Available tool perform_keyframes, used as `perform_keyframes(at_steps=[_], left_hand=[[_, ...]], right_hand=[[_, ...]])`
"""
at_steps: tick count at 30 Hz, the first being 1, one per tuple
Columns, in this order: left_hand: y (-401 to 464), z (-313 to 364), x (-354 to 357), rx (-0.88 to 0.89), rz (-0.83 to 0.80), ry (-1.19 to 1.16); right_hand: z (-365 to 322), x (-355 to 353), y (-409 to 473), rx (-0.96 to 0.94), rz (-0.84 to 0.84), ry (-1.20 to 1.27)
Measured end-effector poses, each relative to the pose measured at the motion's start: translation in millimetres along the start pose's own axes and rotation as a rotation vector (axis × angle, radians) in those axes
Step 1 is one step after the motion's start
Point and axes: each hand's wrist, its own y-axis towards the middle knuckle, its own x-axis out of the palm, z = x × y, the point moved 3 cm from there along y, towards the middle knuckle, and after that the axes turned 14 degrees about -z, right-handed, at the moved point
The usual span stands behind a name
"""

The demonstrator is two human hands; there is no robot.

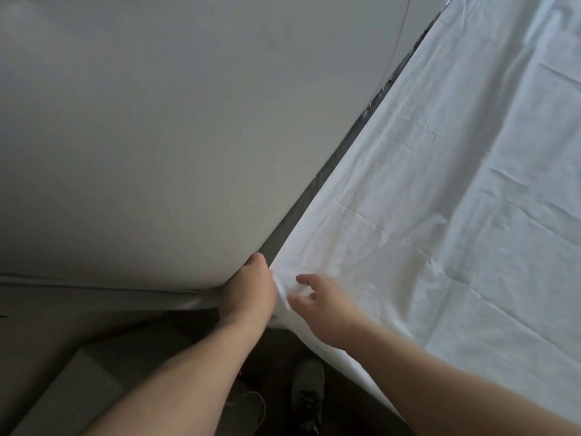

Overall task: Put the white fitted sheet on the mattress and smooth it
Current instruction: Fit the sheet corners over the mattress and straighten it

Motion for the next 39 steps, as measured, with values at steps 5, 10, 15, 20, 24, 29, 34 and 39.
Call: perform_keyframes(at_steps=[5,10,15,20,24,29,34,39], left_hand=[[-19.6,-3.4,-6.0,0.112,0.155,0.173],[-17.1,-15.3,21.6,0.218,0.197,0.141],[-38.4,-10.1,48.0,0.010,0.140,-0.176],[-27.4,-17.4,61.0,-0.256,0.019,-0.794],[-17.1,-25.7,55.6,-0.377,0.034,-0.893],[-15.8,-26.8,65.2,-0.515,-0.010,-0.919],[-17.4,-31.3,64.6,-0.531,0.038,-0.986],[-32.2,-21.4,58.0,-0.655,0.218,-1.164]], right_hand=[[-20.2,3.6,9.1,-0.056,-0.113,0.026],[-25.2,-14.0,23.1,-0.059,-0.115,0.081],[-31.8,-18.3,36.4,-0.066,-0.144,0.200],[-37.0,-7.7,45.5,-0.064,-0.191,0.042],[-35.1,5.1,46.0,-0.117,-0.113,-0.659],[-26.5,18.4,49.5,-0.090,-0.156,-0.890],[-32.9,15.8,58.9,-0.112,-0.210,-0.896],[-26.3,0.5,43.4,-0.216,-0.041,-0.734]])
